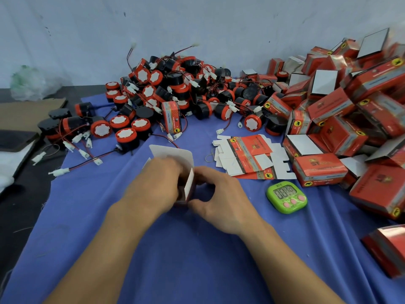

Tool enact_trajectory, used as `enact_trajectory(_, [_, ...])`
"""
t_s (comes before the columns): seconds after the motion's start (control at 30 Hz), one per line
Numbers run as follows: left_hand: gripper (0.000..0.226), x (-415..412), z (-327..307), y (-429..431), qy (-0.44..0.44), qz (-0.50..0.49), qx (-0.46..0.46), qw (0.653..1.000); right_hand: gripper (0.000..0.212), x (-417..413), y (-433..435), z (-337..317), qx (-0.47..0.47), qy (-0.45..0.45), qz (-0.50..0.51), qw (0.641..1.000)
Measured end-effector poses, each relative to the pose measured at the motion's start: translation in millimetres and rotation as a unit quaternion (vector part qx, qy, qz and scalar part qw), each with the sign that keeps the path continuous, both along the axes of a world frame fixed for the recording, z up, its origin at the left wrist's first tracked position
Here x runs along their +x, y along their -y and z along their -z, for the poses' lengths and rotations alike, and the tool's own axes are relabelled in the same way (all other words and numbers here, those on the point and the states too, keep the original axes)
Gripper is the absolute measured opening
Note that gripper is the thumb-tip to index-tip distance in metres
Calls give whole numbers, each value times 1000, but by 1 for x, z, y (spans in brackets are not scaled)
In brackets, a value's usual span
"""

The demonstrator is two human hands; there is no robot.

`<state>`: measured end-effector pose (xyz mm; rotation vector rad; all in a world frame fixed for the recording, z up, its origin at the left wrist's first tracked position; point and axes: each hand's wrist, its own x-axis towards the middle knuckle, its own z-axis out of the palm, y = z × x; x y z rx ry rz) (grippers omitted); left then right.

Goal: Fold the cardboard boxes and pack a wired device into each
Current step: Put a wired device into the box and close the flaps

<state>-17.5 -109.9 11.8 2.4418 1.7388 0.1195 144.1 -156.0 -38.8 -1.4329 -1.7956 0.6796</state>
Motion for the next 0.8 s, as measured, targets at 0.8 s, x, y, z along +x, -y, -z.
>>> enact_trajectory(0.8, [83,5,38,-2,437,40,223,871,58,9,-14,7,18,-147,132,980])
